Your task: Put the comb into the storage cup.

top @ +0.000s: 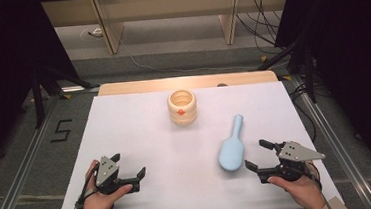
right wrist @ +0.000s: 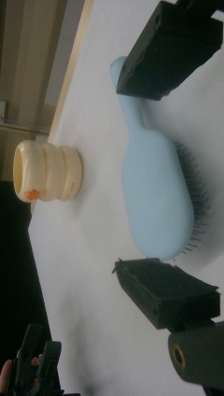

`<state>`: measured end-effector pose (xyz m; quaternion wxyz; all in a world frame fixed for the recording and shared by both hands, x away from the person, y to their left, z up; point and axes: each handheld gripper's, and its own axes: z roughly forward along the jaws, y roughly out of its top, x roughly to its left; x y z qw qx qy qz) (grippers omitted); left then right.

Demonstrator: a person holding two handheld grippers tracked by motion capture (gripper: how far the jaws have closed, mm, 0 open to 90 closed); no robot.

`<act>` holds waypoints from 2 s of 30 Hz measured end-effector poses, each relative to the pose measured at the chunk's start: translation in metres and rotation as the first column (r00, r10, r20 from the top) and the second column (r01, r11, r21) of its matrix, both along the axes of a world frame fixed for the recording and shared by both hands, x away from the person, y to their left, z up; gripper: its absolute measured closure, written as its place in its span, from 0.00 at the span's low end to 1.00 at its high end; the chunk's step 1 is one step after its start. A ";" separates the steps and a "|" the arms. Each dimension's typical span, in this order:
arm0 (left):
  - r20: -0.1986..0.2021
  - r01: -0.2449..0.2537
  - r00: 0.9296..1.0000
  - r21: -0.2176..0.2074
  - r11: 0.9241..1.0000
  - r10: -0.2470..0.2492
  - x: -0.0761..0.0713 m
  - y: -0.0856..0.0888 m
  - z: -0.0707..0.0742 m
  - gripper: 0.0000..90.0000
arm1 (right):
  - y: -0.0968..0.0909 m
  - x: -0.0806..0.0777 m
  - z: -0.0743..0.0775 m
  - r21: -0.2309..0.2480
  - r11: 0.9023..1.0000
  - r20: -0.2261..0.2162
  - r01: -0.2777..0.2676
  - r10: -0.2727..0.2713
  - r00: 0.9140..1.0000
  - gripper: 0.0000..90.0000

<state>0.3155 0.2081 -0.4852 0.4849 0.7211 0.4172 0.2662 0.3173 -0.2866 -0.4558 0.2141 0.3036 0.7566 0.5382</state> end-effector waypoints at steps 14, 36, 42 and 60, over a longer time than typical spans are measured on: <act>0.002 0.001 1.000 0.001 1.000 -0.001 0.000 -0.001 0.000 0.00 | 0.001 0.009 0.006 -0.008 1.000 0.020 0.013 -0.013 1.000 0.15; -0.003 0.005 1.000 -0.001 1.000 -0.005 0.001 -0.001 -0.001 0.00 | 0.043 0.125 0.011 -0.275 0.960 -0.100 0.058 -0.089 0.991 1.00; -0.005 0.005 1.000 -0.002 1.000 -0.005 0.001 -0.001 -0.001 0.00 | 0.051 0.145 0.005 -0.356 0.933 -0.132 0.052 -0.106 0.986 1.00; -0.005 0.007 1.000 -0.001 1.000 -0.007 0.001 -0.001 -0.002 0.00 | 0.060 0.173 -0.003 -0.439 0.898 -0.201 0.026 -0.127 0.971 1.00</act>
